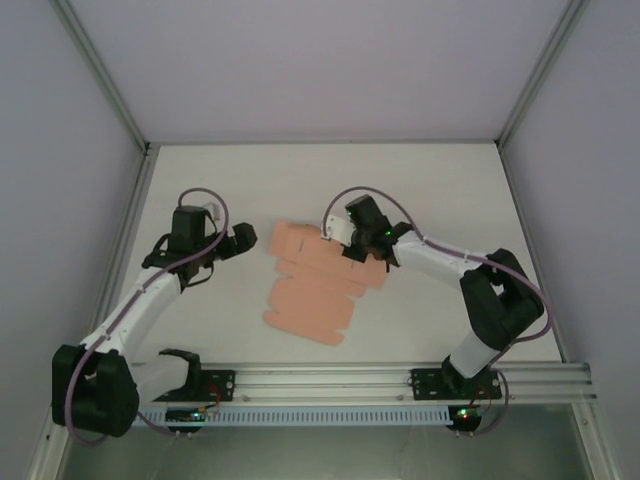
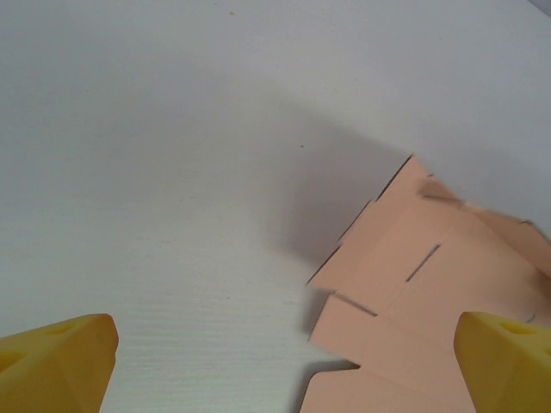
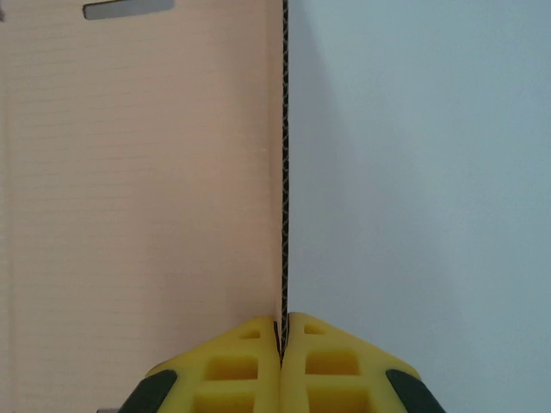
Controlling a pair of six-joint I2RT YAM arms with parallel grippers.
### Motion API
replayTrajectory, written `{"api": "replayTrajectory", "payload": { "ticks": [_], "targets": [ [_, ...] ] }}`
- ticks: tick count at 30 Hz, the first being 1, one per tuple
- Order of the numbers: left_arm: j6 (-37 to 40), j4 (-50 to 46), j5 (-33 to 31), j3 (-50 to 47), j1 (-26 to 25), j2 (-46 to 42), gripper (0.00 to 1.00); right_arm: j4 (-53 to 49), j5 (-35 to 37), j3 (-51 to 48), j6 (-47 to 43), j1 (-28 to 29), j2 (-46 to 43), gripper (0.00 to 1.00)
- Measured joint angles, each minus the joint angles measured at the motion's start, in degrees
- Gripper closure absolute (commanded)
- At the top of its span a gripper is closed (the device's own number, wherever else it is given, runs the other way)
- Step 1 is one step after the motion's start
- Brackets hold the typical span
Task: Assemble paper box
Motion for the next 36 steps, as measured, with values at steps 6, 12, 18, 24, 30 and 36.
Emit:
{"api": "replayTrajectory", "payload": {
  "ticks": [6,12,18,24,30,36],
  "targets": [
    [-0.26,2.56,4.52,2.03,-0.39,3.13,0.00,13.51,5.35,-4.94,-12.96,3.48,-0.61,1.00],
    [-0.72,4.46,7.21,5.86,-3.30,8.35,0.05,22.34,8.26,-8.24,-18.36,5.62,-1.64,1.00],
    [-0.92,5.44,9.57,11.61,-5.77,14.80,0.19,25.14,9.20,-8.61,-20.61,6.64,-2.05,1.00],
    [-1.36,6.86,11.96,13.46,-7.02,17.68,0.25,25.16,9.46,-8.57,-20.13,6.62,-2.10,1.00],
    [-1.84,7.08,14.08,13.46,-7.96,19.34,0.30,24.46,9.20,-8.02,-18.60,6.56,-2.10,1.00],
    [-4.13,9.73,16.76,13.44,-8.79,22.38,0.40,23.78,8.61,-7.23,-16.87,6.56,-2.16,1.00]
  ]
}}
